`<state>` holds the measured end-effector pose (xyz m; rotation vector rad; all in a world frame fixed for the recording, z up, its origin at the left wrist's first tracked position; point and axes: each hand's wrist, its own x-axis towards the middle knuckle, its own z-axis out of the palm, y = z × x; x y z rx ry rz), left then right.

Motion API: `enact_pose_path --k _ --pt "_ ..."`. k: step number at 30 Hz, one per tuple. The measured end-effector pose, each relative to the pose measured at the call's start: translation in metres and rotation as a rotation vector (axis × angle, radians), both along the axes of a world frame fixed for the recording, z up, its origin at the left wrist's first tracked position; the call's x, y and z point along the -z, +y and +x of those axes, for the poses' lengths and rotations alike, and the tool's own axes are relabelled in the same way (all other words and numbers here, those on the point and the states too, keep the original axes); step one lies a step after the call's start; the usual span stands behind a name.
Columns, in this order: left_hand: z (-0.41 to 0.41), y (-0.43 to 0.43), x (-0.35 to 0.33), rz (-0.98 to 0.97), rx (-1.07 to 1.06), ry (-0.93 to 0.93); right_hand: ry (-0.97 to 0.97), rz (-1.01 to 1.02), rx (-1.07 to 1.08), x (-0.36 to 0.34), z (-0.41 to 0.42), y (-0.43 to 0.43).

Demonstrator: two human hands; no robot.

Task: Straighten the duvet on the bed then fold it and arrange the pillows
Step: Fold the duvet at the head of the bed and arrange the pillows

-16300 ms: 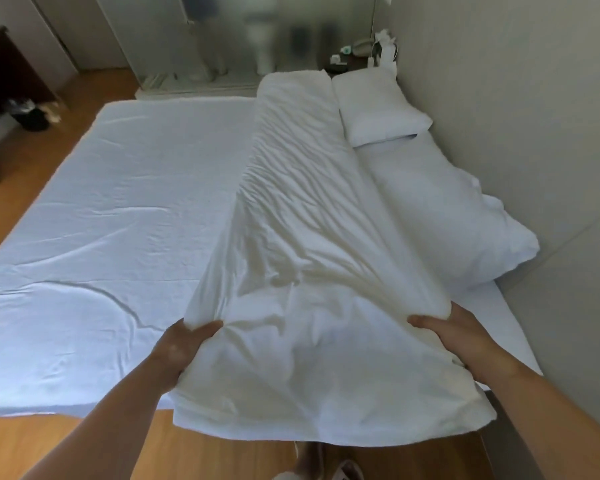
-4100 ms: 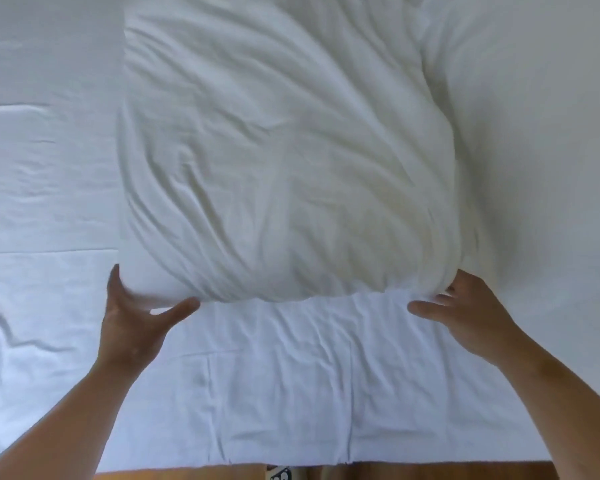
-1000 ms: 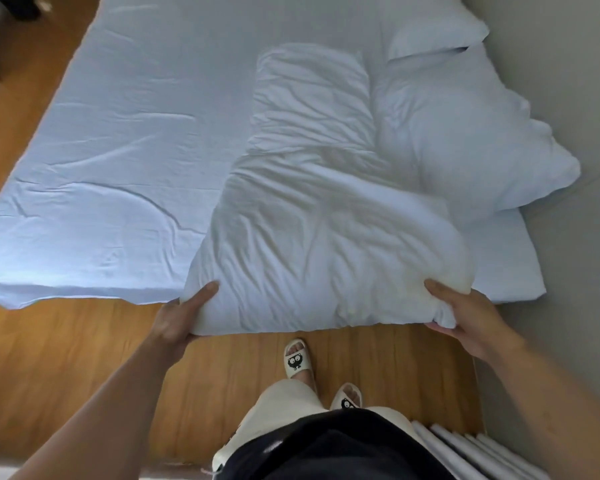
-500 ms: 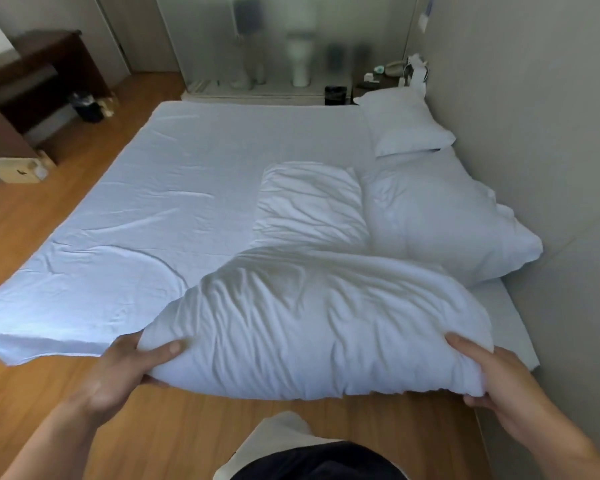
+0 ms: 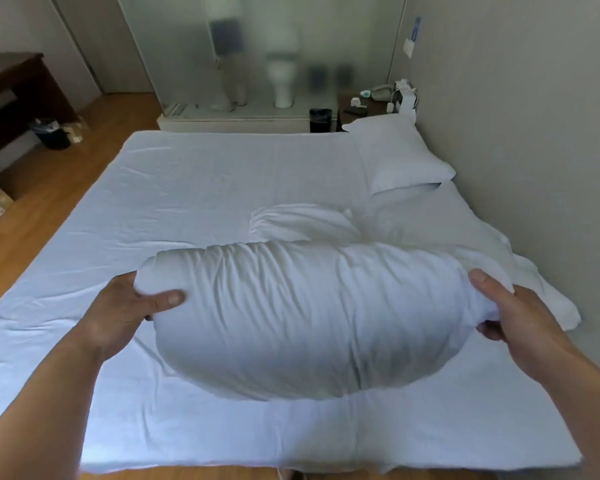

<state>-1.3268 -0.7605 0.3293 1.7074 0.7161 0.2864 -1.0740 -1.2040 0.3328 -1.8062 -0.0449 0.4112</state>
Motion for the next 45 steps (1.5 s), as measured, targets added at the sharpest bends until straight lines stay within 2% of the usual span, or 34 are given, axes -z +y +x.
enact_pose_path --k 5,12,22,24,26,28,29,31,33,36,40,45 --pt "0.093 0.058 0.006 -0.199 -0.014 -0.125 0.027 0.089 0.022 0.0 0.078 0.073" --pt "0.2 0.114 0.027 -0.251 0.061 -0.167 0.044 0.124 0.018 0.024 0.183 0.143" --pt "0.372 0.211 0.078 -0.175 -0.254 -0.098 0.035 0.123 0.036 0.082 0.358 0.252" --pt "0.411 0.23 0.094 -0.056 -0.326 -0.001 0.025 0.028 0.048 0.108 0.394 0.275" --pt "0.442 0.239 0.12 0.359 -0.35 0.302 -0.028 -0.22 0.008 0.142 0.416 0.299" --pt "0.451 0.22 0.156 0.797 -0.171 0.491 -0.172 -0.469 -0.159 0.171 0.405 0.317" --pt "0.455 0.205 0.182 0.902 -0.02 0.541 -0.245 -0.551 -0.285 0.191 0.395 0.329" --pt "0.458 0.169 0.234 0.946 0.29 0.638 -0.334 -0.676 -0.544 0.231 0.374 0.348" --pt "0.461 0.152 0.275 0.944 0.456 0.726 -0.345 -0.794 -0.693 0.269 0.364 0.361" --pt "0.485 0.169 0.305 0.985 0.436 0.731 -0.34 -0.902 -0.722 0.303 0.382 0.383" --pt "0.526 0.214 0.337 1.046 0.404 0.748 -0.39 -0.935 -0.726 0.339 0.425 0.418" --pt "0.553 0.259 0.419 0.948 0.313 0.738 -0.452 -0.893 -0.684 0.422 0.465 0.44"
